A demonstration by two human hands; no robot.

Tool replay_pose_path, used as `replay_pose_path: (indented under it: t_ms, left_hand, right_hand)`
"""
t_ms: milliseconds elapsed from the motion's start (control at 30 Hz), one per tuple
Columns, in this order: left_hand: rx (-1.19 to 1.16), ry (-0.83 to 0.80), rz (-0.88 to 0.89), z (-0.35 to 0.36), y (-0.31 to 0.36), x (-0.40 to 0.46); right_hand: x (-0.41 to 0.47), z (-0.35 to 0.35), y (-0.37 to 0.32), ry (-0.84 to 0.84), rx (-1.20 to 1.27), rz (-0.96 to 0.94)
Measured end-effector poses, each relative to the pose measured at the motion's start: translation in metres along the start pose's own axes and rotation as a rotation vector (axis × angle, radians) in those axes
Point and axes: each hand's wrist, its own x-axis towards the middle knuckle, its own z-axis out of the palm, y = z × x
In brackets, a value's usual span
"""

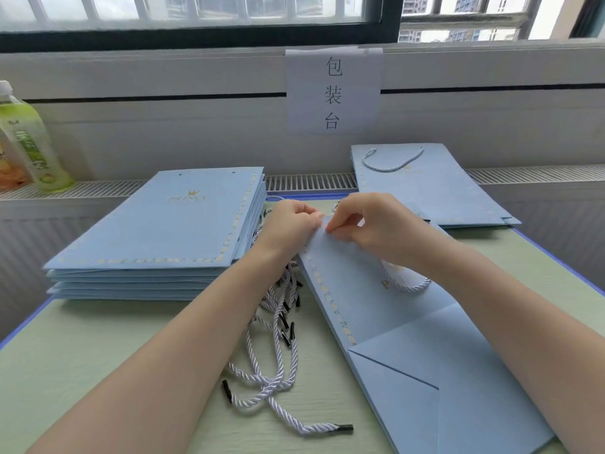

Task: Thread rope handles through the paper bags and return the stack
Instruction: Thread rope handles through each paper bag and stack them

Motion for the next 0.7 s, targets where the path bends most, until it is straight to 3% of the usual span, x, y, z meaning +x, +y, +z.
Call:
replay_pose_path:
  t_ms: [167, 367, 700]
  left_hand:
    - [-0.216, -0.037, -0.012, -0.004, 0.005, -0.001]
    - [-0.114, -0.093, 0.051, -0.003, 0.006, -0.002]
    - [-0.276, -0.11, -0.074, -0.01, 0.008, 0.0]
  right_hand:
    - [0.0, -0.003, 0.003, 0.021, 0.12, 0.117]
    - [-0.002, -0.004, -0.004, 0.041, 0.031, 0.106]
    - [-0.003, -0.009, -0.007, 0.082, 0.03, 0.097]
